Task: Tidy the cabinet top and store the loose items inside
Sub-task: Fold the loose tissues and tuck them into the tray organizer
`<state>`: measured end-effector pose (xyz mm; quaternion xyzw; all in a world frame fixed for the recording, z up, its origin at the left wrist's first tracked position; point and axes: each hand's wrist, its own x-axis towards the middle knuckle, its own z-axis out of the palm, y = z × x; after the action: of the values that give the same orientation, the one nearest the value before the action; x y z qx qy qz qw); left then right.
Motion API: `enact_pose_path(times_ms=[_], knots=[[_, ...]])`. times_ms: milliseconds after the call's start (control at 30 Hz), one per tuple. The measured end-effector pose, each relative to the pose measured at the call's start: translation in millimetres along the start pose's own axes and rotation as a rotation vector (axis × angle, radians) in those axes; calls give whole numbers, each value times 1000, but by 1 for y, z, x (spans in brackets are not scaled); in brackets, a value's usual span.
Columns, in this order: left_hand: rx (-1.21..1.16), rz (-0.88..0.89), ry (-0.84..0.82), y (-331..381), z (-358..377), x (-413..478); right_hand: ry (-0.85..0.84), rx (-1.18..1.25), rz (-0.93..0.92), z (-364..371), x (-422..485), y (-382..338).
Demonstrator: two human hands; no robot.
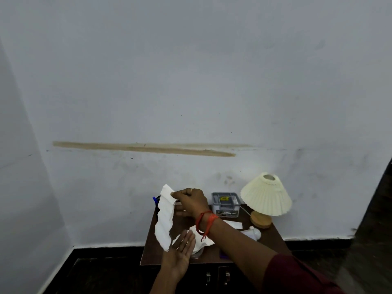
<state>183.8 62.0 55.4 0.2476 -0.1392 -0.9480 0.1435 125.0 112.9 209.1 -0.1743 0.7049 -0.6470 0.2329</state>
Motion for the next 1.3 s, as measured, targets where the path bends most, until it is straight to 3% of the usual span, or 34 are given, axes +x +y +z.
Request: enact_pose_path(times_ms=[133,333,533,700,900,1300], knots=[[-195,19,-134,4,4,2,33,-66,39,-22,0,10],[-187,115,-275,10,18,-6,91,-331,40,-52,2,35],[-211,5,-156,18,12,-2,165,-439,-27,-66,9,53],[-111,22,-132,23,23,-18,183,-563,-129,-56,-2,48],[-37,42,-101,24,26,-19,131,-764,-261,-35,-27,48],[0,84,-95,29,15,-16,-45,-915,-393,-6,-51,84]])
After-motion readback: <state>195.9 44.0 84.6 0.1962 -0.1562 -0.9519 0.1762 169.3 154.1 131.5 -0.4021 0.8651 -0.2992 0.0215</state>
